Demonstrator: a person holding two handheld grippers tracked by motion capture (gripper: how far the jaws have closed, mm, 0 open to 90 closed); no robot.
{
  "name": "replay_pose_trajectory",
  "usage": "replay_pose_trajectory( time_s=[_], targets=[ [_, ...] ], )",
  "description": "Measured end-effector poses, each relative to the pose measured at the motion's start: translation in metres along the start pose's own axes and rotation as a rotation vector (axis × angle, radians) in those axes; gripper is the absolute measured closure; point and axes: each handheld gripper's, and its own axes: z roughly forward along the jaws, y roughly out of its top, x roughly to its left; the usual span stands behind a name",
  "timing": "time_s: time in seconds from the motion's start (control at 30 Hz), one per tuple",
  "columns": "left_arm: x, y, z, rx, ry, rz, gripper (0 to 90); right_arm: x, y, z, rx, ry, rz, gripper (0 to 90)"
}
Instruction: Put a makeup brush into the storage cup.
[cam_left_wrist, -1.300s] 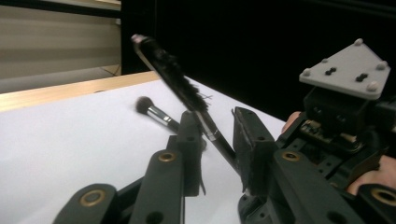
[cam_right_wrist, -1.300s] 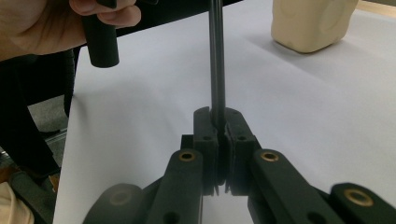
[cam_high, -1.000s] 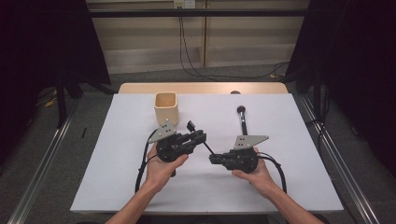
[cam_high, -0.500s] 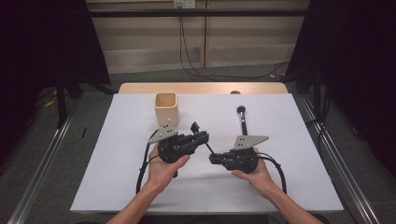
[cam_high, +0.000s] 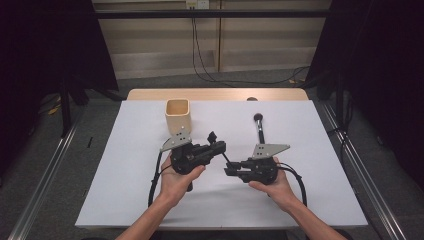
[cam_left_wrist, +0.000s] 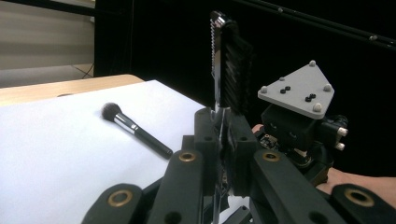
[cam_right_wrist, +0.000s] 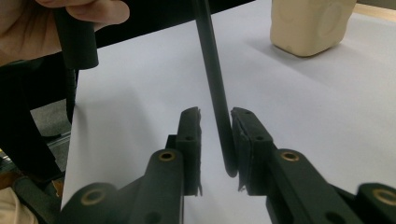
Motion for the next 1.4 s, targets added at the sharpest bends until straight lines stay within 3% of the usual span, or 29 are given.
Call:
replay_pose_trajectory(
  time_s=[0.4, 0.8, 0.9, 1.03, 1.2, 1.4],
  targets=[
    [0.001, 0.0, -0.002, 0.019, 0.011, 0.001, 85.5, 0.001, 0.002, 0.0, 0.0, -0.005, 0.017, 53.6],
    [0.003, 0.002, -0.002, 0.034, 0.025, 0.011, 85.4, -0.002, 0.005, -0.004, -0.032, -0.02, 0.063, 23.1],
    [0.001, 0.003, -0.002, 0.043, 0.022, 0.029, 85.5, -0.004, 0.008, -0.008, -0.071, -0.044, 0.073, 13.0],
    [0.002, 0.001, -0.003, 0.066, 0.033, 0.038, 85.4, -0.006, 0.005, -0.01, -0.069, -0.07, 0.08, 2.0],
    [0.005, 0.0, -0.005, 0.079, 0.036, 0.038, 85.4, -0.007, 0.005, -0.015, -0.087, -0.083, 0.073, 0.0],
    [0.01, 0.002, -0.01, 0.086, 0.051, 0.02, 85.4, -0.007, 0.004, -0.016, -0.093, -0.131, 0.079, 1.3]
  ],
)
